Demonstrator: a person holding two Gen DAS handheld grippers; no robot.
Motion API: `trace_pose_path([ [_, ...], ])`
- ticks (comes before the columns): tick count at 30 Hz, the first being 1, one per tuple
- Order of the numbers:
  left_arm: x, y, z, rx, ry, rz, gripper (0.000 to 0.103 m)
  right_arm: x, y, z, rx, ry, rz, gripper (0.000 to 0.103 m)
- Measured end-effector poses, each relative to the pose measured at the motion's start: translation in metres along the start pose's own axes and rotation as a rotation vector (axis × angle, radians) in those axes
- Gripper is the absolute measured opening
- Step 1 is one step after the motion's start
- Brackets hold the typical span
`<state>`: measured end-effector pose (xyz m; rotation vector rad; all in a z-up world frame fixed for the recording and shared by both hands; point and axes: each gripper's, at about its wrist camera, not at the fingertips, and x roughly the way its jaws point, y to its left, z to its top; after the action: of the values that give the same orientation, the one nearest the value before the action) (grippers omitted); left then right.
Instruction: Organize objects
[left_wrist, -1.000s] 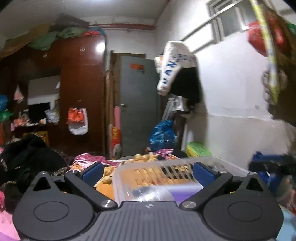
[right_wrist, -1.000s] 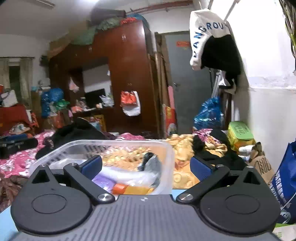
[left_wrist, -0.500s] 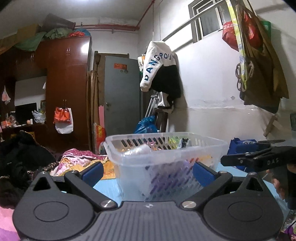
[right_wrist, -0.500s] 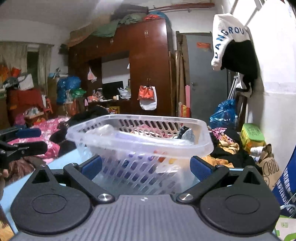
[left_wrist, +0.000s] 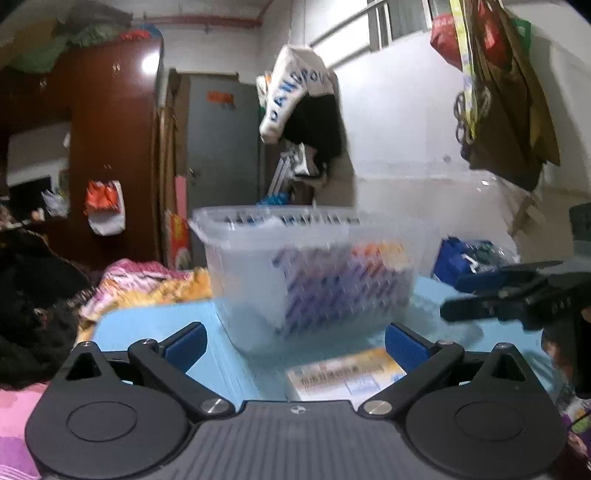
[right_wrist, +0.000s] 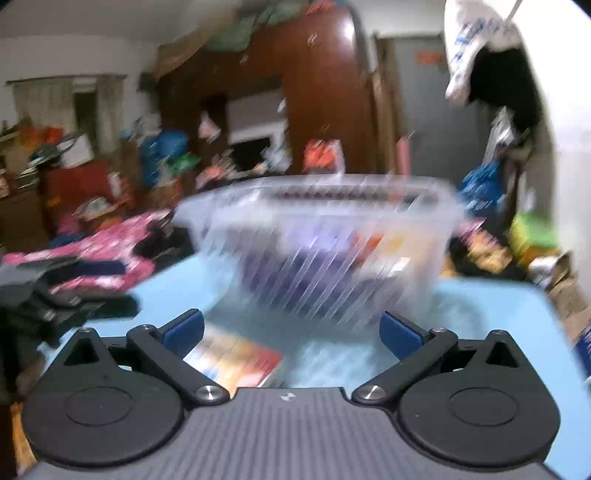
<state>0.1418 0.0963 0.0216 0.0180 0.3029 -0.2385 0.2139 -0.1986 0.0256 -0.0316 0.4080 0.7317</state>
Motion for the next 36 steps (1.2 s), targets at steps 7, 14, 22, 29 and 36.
trace_pose_path([
  [7,0.004,0.0,-0.007,0.061,0.063,-0.055,0.103,0.016,0.0,-0.014,-0.034,0.12,0.107,0.103],
  [14,0.018,0.008,-0.009,0.065,0.193,-0.236,0.099,0.026,0.01,-0.017,-0.093,0.196,0.18,0.097],
  [22,0.043,-0.006,-0.012,0.115,0.365,-0.266,0.091,0.03,0.027,-0.023,-0.16,0.245,0.174,0.081],
  [29,0.038,-0.013,-0.013,0.151,0.341,-0.208,0.071,0.027,0.033,-0.024,-0.205,0.224,0.16,0.069],
  [36,0.025,-0.032,-0.014,0.222,0.247,-0.118,0.069,0.023,0.037,-0.023,-0.227,0.183,0.139,0.065],
])
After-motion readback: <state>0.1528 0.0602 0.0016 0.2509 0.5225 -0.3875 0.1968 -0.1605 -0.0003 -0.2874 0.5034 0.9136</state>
